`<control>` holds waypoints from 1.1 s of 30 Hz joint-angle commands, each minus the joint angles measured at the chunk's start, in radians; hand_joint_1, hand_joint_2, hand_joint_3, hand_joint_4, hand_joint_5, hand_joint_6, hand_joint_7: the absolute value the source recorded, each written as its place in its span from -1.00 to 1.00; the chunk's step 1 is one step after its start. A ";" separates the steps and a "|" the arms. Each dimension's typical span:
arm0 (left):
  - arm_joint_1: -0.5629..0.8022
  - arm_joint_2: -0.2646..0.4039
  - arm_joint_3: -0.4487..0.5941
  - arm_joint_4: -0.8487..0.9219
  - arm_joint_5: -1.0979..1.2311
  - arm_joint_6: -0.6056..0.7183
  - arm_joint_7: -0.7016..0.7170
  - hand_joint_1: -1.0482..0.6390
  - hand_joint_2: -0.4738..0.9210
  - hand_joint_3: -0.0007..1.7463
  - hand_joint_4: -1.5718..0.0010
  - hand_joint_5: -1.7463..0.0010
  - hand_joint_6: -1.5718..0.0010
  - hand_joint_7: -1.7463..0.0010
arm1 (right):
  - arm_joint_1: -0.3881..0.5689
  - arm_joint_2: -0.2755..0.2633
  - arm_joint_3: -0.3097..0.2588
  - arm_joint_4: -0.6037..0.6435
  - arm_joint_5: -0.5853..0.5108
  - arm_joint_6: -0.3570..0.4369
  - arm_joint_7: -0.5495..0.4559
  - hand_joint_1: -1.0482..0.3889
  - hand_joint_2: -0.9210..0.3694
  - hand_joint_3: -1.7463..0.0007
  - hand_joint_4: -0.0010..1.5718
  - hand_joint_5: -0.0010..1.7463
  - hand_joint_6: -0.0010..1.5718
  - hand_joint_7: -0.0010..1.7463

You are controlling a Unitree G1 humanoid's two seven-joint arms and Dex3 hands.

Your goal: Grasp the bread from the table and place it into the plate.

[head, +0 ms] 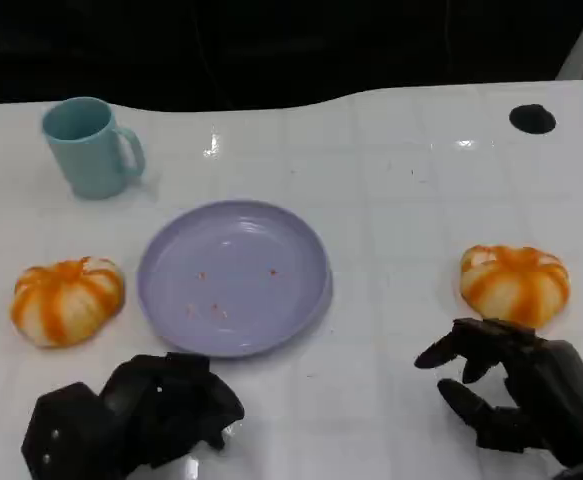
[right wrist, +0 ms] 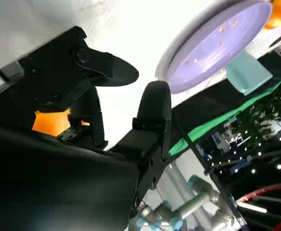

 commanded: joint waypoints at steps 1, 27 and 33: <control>0.009 0.018 0.008 0.016 0.004 0.011 0.000 -0.99 0.88 -1.00 -0.11 -0.74 -0.63 0.12 | 0.000 -0.041 -0.016 -0.055 -0.030 0.035 -0.009 -0.03 -0.95 0.82 -0.41 -0.35 -0.20 -0.82; 0.009 0.009 0.012 0.020 -0.001 0.003 -0.004 -0.98 0.88 -1.00 -0.12 -0.74 -0.63 0.13 | -0.043 -0.144 -0.025 -0.420 -0.182 0.655 0.395 -0.06 -0.87 1.00 -1.00 -0.97 -0.81 -0.97; 0.009 0.007 0.014 0.023 -0.004 -0.001 -0.005 -0.98 0.88 -1.00 -0.12 -0.73 -0.63 0.15 | -0.106 -0.143 -0.005 -0.360 -0.176 0.691 0.428 -0.13 -0.82 1.00 -0.98 -0.93 -0.78 -0.96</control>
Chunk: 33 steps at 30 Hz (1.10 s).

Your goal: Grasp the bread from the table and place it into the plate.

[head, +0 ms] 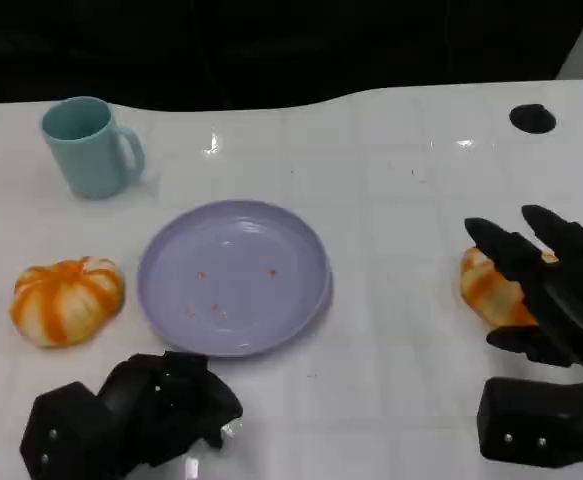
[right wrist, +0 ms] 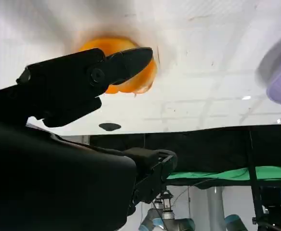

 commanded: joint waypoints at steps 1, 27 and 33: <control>0.011 0.010 0.007 0.017 -0.002 0.003 -0.005 -0.98 0.88 -1.00 -0.11 -0.73 -0.64 0.15 | -0.048 -0.017 0.009 0.055 0.006 0.025 0.017 -0.14 -0.80 1.00 -0.98 -0.92 -0.77 -0.96; 0.023 0.004 0.000 -0.005 0.009 0.013 0.006 -0.98 0.87 -1.00 -0.11 -0.74 -0.65 0.14 | -0.245 -0.006 0.128 0.416 0.023 0.042 0.019 -0.22 -0.84 0.98 -0.94 -0.75 -0.65 -0.95; 0.029 0.001 -0.005 -0.021 0.014 0.024 0.014 -0.99 0.88 -1.00 -0.11 -0.74 -0.65 0.13 | -0.276 0.004 0.145 0.454 0.033 0.039 0.008 -0.09 -0.88 0.98 -0.60 -0.74 -0.40 -0.96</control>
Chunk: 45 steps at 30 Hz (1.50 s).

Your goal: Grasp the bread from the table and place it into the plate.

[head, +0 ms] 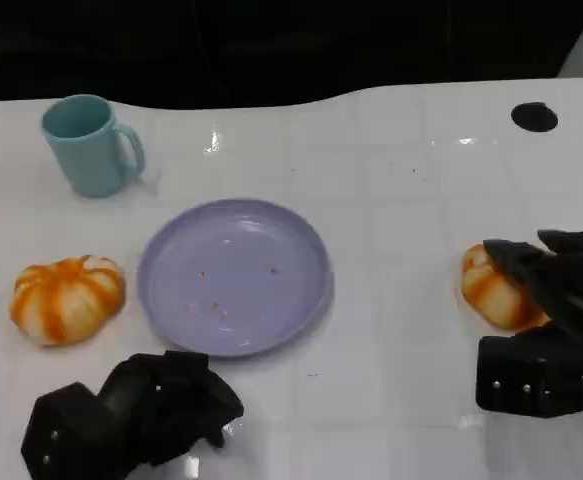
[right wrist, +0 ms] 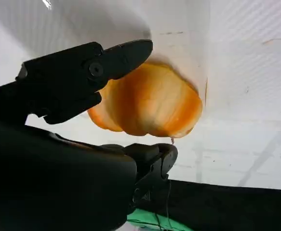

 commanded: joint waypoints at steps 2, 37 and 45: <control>0.025 0.007 -0.003 -0.012 0.011 0.025 0.014 -1.00 0.88 -1.00 -0.10 -0.74 -0.64 0.13 | -0.038 0.011 0.007 0.035 0.016 0.000 -0.036 -0.01 -0.92 0.98 -0.31 -0.78 -0.21 -0.95; 0.035 0.012 -0.004 -0.031 0.013 0.020 0.012 -1.00 0.89 -0.99 -0.10 -0.75 -0.62 0.10 | 0.002 0.098 -0.013 -0.004 0.124 -0.305 -0.403 0.60 0.12 -0.58 0.26 1.00 0.15 0.76; 0.037 0.015 -0.003 -0.035 0.008 0.026 0.006 -0.99 0.89 -0.99 -0.11 -0.75 -0.61 0.09 | 0.024 0.156 -0.022 -0.145 0.200 -0.345 -0.285 0.66 0.27 -0.79 0.33 1.00 0.16 0.82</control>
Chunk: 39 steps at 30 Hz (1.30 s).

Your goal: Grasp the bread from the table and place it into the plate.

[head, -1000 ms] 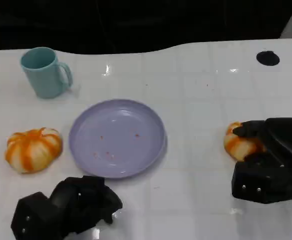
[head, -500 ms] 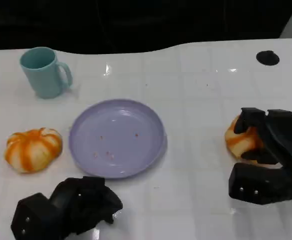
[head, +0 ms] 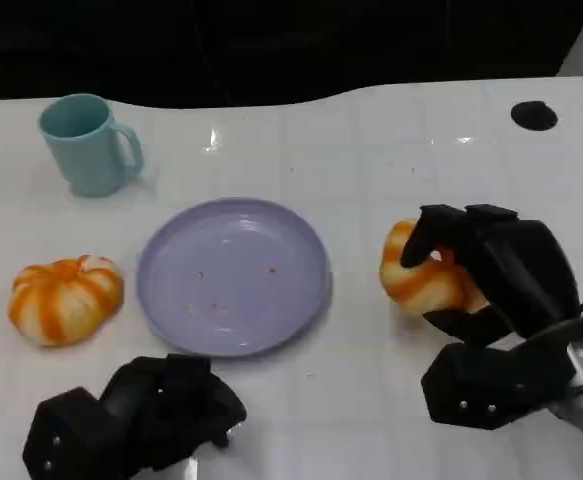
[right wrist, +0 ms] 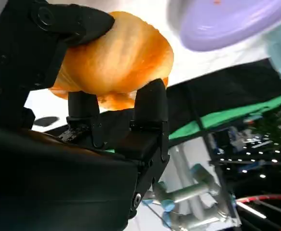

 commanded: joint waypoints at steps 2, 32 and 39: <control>0.012 0.017 0.006 0.006 0.000 0.013 -0.002 -0.99 0.89 -0.99 -0.11 -0.75 -0.61 0.09 | -0.003 0.045 -0.003 -0.062 0.045 -0.023 0.059 0.66 0.30 -0.82 0.34 1.00 0.16 0.82; 0.033 0.012 -0.003 -0.025 -0.003 0.033 -0.003 -1.00 0.88 -1.00 -0.13 -0.76 -0.62 0.09 | -0.322 0.368 0.067 0.430 0.068 -0.083 0.069 0.38 0.01 -0.59 0.21 1.00 0.02 0.77; 0.035 0.013 -0.006 -0.028 0.001 0.033 0.000 -1.00 0.89 -1.00 -0.13 -0.75 -0.61 0.09 | -0.352 0.374 0.075 0.498 0.078 -0.059 0.138 0.24 -0.53 0.26 -0.40 -0.05 -0.18 -0.76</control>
